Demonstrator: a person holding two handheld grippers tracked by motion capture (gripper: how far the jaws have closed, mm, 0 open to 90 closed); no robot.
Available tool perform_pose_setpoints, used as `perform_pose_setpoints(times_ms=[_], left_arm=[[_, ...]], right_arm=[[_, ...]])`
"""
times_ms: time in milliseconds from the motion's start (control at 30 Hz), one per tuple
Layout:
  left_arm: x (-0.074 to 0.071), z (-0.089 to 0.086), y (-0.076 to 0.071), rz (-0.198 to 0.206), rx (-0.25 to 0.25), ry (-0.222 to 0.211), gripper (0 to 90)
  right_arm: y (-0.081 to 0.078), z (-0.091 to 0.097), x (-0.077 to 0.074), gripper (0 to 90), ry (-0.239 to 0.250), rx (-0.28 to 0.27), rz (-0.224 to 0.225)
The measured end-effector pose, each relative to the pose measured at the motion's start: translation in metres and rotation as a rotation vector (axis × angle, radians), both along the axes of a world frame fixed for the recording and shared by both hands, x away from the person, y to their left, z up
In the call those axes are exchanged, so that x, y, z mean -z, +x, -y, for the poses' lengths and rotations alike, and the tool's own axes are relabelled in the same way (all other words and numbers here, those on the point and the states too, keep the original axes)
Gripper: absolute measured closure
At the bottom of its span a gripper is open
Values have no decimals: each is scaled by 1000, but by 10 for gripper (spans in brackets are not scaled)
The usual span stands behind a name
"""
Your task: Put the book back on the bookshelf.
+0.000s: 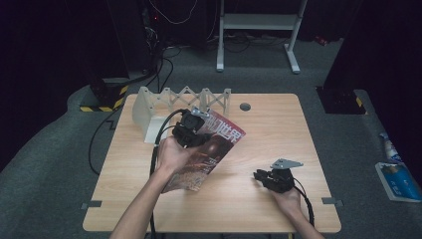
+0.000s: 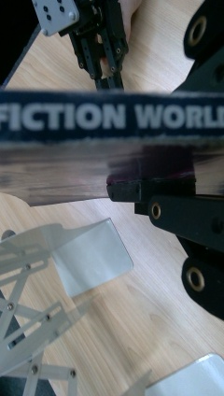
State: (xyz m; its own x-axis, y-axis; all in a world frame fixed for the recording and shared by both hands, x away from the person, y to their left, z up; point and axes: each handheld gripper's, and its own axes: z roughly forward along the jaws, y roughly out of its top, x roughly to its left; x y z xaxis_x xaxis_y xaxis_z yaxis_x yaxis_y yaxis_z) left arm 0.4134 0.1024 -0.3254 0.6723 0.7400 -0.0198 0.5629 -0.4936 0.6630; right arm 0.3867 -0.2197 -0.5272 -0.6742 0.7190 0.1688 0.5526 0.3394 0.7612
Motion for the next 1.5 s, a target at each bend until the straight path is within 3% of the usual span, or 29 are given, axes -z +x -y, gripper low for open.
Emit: perform_pose_setpoints(times_ms=[833,1133,1500], left_arm=[[-23,-39,16,-59,-85,56,829],[-32,-61,25,-96,-145,94,828],[-36,-83,34,-141,-212,96,827]], right_arm=[[1,0,0,729,7,-1,-8],[1,0,0,728,10,3,-12],[1,0,0,716,14,3,-14]])
